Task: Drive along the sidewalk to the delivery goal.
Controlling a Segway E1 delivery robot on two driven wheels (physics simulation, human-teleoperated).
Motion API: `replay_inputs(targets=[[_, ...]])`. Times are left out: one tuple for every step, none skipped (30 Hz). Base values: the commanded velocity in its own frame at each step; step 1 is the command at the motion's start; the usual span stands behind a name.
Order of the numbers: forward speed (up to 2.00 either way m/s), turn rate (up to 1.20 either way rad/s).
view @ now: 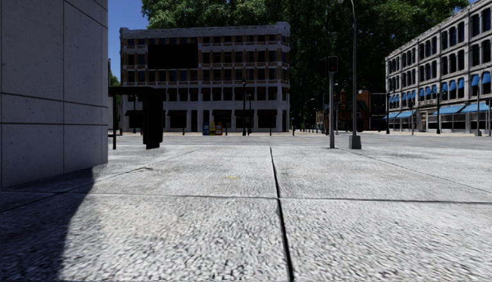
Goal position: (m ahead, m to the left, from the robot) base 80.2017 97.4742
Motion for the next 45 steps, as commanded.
replay_inputs(targets=[[2.00, 0.00], [2.00, 0.00], [2.00, 0.00], [2.00, 0.00], [2.00, 0.00], [2.00, 0.00], [2.00, 0.00], [2.00, 0.00], [2.00, 0.00], [2.00, 0.00], [2.00, 0.00], [2.00, 0.00], [2.00, 0.00], [2.00, 0.00], [2.00, 0.00], [2.00, 0.00], [2.00, 0.00], [2.00, 0.00], [2.00, 0.00], [2.00, 0.00], [2.00, 0.00], [2.00, 0.00], [2.00, 0.00], [2.00, 0.00], [2.00, 0.00], [2.00, 0.00], [2.00, 0.00], [2.00, 0.00], [2.00, 0.10], [2.00, 0.30], [2.00, 0.45], [2.00, 0.45], [2.00, 0.51], [2.00, 0.52], [2.00, 0.52], [2.00, 0.53], [2.00, 0.53], [2.00, 0.53], [2.00, 0.53], [2.00, 0.53], [2.00, 0.53], [2.00, 0.53], [2.00, 0.53], [2.00, 0.53], [2.00, 0.53]])
